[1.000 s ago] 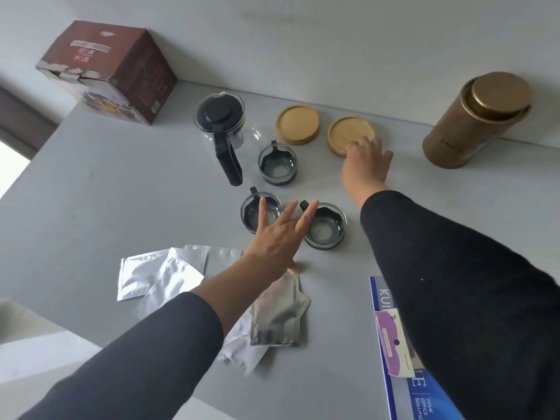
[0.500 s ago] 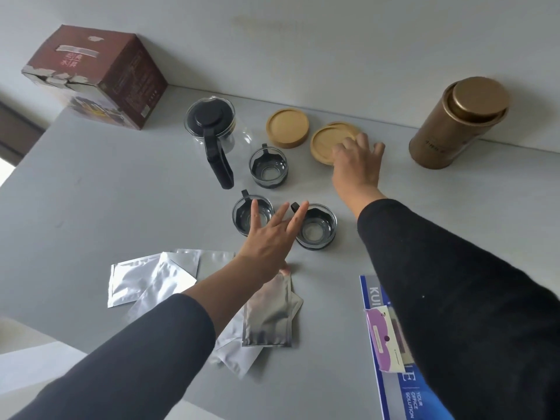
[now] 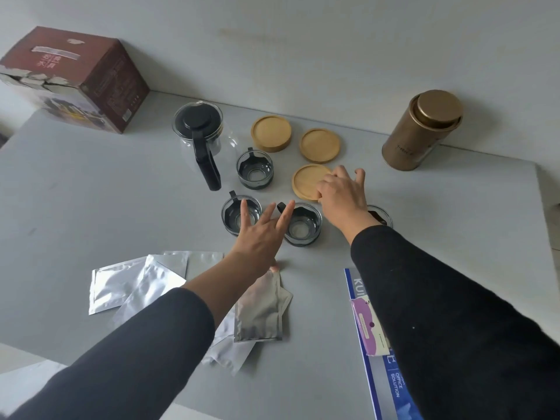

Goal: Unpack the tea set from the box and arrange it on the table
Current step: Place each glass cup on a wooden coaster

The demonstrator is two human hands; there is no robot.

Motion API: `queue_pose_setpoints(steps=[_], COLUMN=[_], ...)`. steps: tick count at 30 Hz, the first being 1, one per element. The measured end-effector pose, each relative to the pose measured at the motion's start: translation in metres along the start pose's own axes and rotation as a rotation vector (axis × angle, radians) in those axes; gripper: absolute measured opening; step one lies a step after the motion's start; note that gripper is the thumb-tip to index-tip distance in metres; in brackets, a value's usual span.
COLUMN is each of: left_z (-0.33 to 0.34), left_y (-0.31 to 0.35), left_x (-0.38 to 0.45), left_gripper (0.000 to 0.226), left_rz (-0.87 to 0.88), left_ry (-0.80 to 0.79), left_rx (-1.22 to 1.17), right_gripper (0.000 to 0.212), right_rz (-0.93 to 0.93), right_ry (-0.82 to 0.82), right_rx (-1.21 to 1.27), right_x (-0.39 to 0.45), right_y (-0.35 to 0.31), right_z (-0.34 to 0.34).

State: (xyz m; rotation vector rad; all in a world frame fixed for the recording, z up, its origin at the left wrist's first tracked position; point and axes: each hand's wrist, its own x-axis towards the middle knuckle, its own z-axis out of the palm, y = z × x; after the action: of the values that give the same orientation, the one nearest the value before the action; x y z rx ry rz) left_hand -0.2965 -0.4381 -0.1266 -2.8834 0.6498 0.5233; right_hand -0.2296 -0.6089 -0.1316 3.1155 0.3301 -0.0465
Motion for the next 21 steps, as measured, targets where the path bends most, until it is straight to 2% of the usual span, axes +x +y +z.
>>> queue_pose_setpoints(steps=[6,11,15,18,21], left_z=[-0.001,0.002,0.005,0.009,0.013], left_y=[0.001,0.003,0.011,0.016,0.021], left_x=[-0.006,-0.020,-0.034,-0.044,-0.051], left_gripper=[0.127,0.122,0.117,0.112,0.100], left_rz=[0.018,-0.015,-0.059,-0.090,-0.160], left_ry=[0.047,0.084,0.150,0.213,0.279], left_rx=[-0.028,-0.095,-0.164,-0.221,-0.242], right_gripper=[0.022,0.025,0.023,0.038,0.050], right_rz=[0.040,0.106,0.260,0.399,0.670], right_ry=[-0.046,0.053,0.216,0.384,0.353], right_rx=[-0.020,0.039,0.151,0.200,0.310], right_x=[-0.004,-0.019,-0.047,-0.075,-0.098], right_y=[-0.002,0.001,0.005,0.004,-0.001], right_z=[-0.002,-0.008,-0.012,-0.009,-0.011])
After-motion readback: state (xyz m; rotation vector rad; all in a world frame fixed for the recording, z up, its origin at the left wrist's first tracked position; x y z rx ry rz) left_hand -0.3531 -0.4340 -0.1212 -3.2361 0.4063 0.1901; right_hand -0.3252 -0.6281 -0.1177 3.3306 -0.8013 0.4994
